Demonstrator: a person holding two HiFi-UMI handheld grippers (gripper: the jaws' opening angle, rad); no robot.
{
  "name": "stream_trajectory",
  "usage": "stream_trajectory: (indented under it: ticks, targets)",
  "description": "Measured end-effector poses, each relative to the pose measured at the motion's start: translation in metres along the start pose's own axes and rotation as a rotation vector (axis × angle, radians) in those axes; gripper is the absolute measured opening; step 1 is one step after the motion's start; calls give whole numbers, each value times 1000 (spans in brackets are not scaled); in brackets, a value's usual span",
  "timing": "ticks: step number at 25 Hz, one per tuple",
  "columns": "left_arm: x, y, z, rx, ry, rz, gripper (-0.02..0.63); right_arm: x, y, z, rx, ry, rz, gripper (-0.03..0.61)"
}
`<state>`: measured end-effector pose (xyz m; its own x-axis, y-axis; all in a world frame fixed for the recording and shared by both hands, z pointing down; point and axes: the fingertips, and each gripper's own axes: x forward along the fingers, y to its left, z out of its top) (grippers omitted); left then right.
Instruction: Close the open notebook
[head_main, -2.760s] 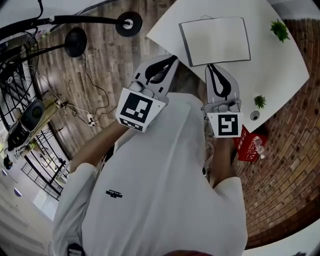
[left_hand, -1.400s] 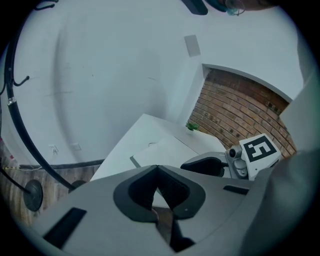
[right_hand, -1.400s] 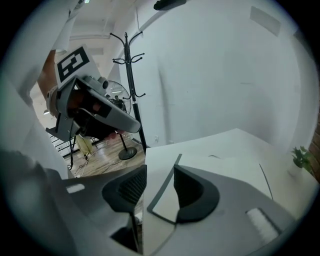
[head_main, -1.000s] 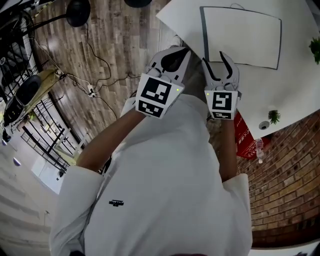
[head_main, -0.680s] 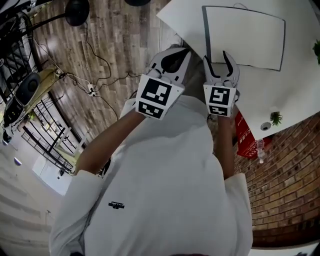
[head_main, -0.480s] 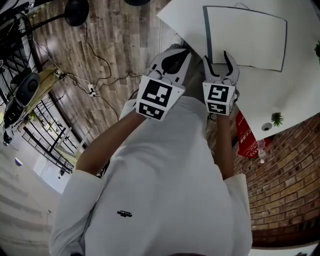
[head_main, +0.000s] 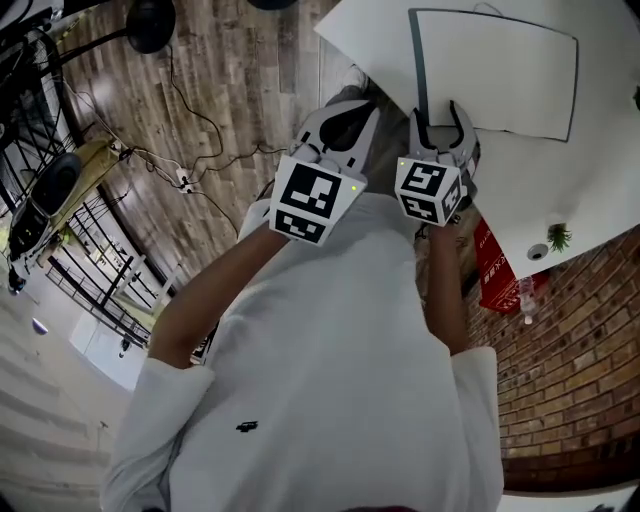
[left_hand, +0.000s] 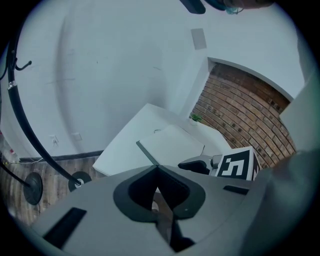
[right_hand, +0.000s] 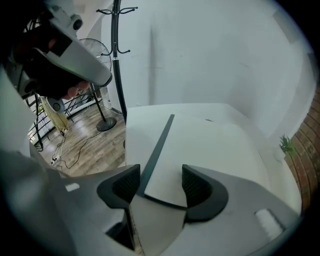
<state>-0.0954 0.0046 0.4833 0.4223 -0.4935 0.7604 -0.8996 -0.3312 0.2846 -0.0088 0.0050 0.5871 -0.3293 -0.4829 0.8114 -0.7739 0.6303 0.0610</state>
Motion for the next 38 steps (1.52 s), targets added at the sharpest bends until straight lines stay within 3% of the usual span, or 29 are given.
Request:
stream_trajectory:
  ticks: [7,11,20,38]
  targets:
    - [0,4,0,1,-1,-2,5,1,0,0,-3,31,6,255]
    - [1,7,-1,3,1,-4,5,0,0,1,-32,37,-7,178]
    - [0,6,-3,11,4,-11,5,-3,4,3,-62,35,-31,86]
    - [3,-3,9,32,-6,-20,5,-19,-3,18,115,-57,57,48]
